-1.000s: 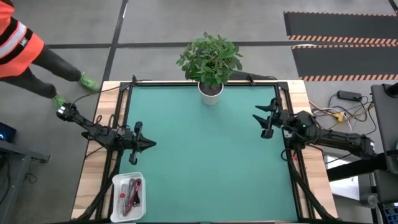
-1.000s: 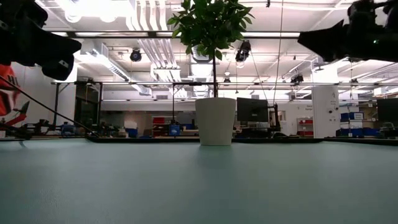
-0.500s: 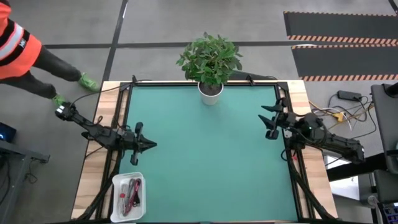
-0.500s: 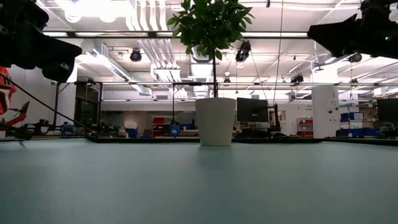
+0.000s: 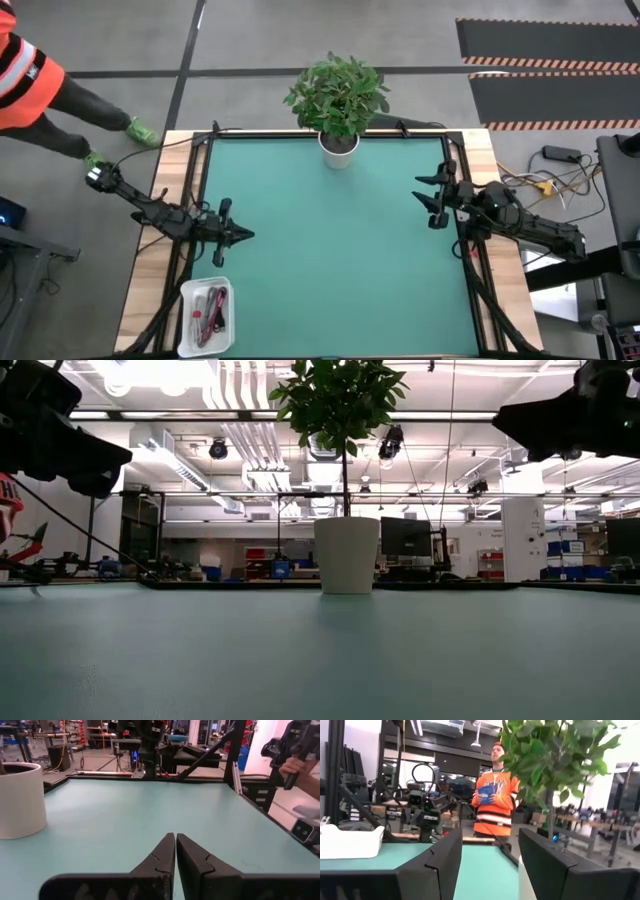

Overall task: Pick and place USB-C Cables
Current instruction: Return to Home Position

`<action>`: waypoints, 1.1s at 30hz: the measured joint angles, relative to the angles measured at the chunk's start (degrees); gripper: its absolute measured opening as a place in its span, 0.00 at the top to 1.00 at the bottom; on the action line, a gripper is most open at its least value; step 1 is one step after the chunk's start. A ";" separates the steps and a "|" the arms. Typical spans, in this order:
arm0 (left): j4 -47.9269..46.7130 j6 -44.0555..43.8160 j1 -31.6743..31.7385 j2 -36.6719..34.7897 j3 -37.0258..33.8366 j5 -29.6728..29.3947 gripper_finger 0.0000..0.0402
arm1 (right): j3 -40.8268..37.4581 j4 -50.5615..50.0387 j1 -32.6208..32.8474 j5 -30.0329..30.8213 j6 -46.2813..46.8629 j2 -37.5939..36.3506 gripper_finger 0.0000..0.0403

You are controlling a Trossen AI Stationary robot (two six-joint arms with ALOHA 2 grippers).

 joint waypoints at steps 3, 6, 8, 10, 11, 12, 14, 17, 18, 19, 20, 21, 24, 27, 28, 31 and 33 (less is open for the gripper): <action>-0.07 0.00 0.00 0.75 0.00 0.02 1.00 | 0.00 -0.65 0.00 0.03 2.40 0.19 0.54; -0.07 -0.02 0.00 1.55 0.00 0.02 1.00 | 0.00 -0.61 0.00 0.04 3.49 0.35 0.54; -0.05 -0.02 0.00 2.00 0.00 0.02 1.00 | 0.00 -0.59 0.00 0.04 3.51 0.49 0.54; -0.05 -0.02 0.00 2.48 0.00 0.02 1.00 | 0.00 -0.57 0.00 0.04 3.45 0.65 0.54; -0.06 -0.04 0.00 2.72 0.00 0.02 1.00 | 0.00 -0.58 0.00 0.04 3.46 0.78 0.54; -0.06 -0.02 0.00 2.93 0.00 0.02 1.00 | 0.00 -0.57 0.00 0.04 3.45 0.93 0.54; -0.05 -0.04 0.00 3.35 0.00 0.02 1.00 | -0.02 -0.67 0.00 0.04 3.43 1.04 0.54; -0.06 -0.04 0.00 3.96 0.00 0.02 1.00 | -0.02 -0.61 0.00 0.04 3.38 1.09 0.54; -0.05 -0.04 0.00 4.13 0.00 0.02 1.00 | -0.02 -0.61 0.00 0.04 3.38 1.09 0.54; -0.05 -0.04 0.02 4.38 0.00 0.02 1.00 | -0.02 -0.61 0.00 0.04 3.36 1.09 0.54; -0.07 -0.04 0.00 4.58 0.00 0.02 1.00 | -0.02 -0.61 0.00 0.06 3.36 1.09 0.54; -0.07 -0.04 0.00 4.74 0.00 0.02 1.00 | -0.02 -0.61 0.00 0.05 3.35 1.09 0.54; -0.07 -0.04 0.00 5.30 0.00 0.02 1.00 | -0.02 -0.58 0.00 0.06 3.34 1.09 0.54; -0.05 -0.04 0.00 5.76 0.00 0.02 1.00 | -0.02 -0.59 0.00 0.05 3.36 1.09 0.54; -0.06 -0.04 0.00 5.93 0.00 0.02 1.00 | -0.02 -0.58 0.00 0.07 3.34 1.09 0.54; -0.06 -0.04 0.00 6.35 0.00 0.02 1.00 | -0.02 -0.60 0.00 0.07 3.34 1.09 0.54; -0.05 -0.04 0.00 6.63 0.00 0.02 1.00 | -0.02 -0.61 0.00 0.07 3.34 1.09 0.54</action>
